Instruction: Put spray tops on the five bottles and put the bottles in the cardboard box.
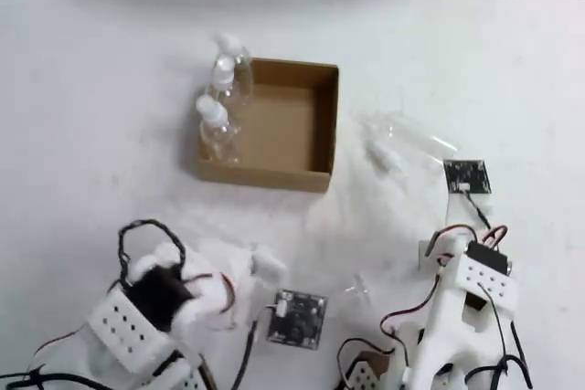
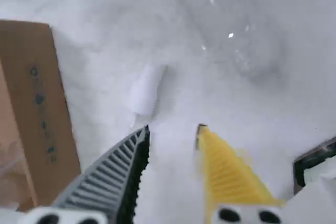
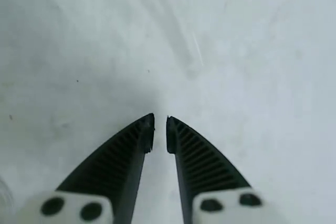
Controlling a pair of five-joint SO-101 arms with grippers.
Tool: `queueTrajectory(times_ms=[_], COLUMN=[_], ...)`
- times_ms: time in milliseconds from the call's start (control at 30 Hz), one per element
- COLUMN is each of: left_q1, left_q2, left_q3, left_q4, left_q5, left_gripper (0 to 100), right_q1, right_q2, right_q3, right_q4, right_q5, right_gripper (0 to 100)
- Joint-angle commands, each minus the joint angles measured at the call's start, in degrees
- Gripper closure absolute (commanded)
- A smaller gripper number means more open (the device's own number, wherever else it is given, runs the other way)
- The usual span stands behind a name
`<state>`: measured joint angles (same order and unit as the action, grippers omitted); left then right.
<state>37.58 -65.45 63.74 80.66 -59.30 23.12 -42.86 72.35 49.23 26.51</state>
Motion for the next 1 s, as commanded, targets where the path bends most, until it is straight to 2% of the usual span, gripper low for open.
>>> queueTrajectory(times_ms=[0, 100, 467, 633, 967], left_q1=[3.0, 2.9, 2.6, -0.7, -2.2], left_q2=[0.9, 0.9, 1.1, 1.6, 22.9], left_q3=[4.1, 6.2, 6.2, 6.2, -1.7], left_q4=[-7.2, -11.3, -15.0, -17.8, -22.4], left_q5=[-0.9, -2.2, -3.1, -3.7, -3.8], left_gripper=[77, 77, 77, 77, 77], right_q1=[0.1, 0.1, 0.1, 0.1, 0.1], right_q2=[0.2, 0.2, 0.2, 0.2, 0.2], right_q3=[-0.5, -0.5, -0.5, -0.5, -0.4], right_q4=[-0.9, -0.9, -0.7, -0.6, -0.6], right_q5=[0.4, 0.4, 1.8, 1.8, 2.3], right_gripper=[97.9, 97.9, 97.9, 97.9, 97.9])
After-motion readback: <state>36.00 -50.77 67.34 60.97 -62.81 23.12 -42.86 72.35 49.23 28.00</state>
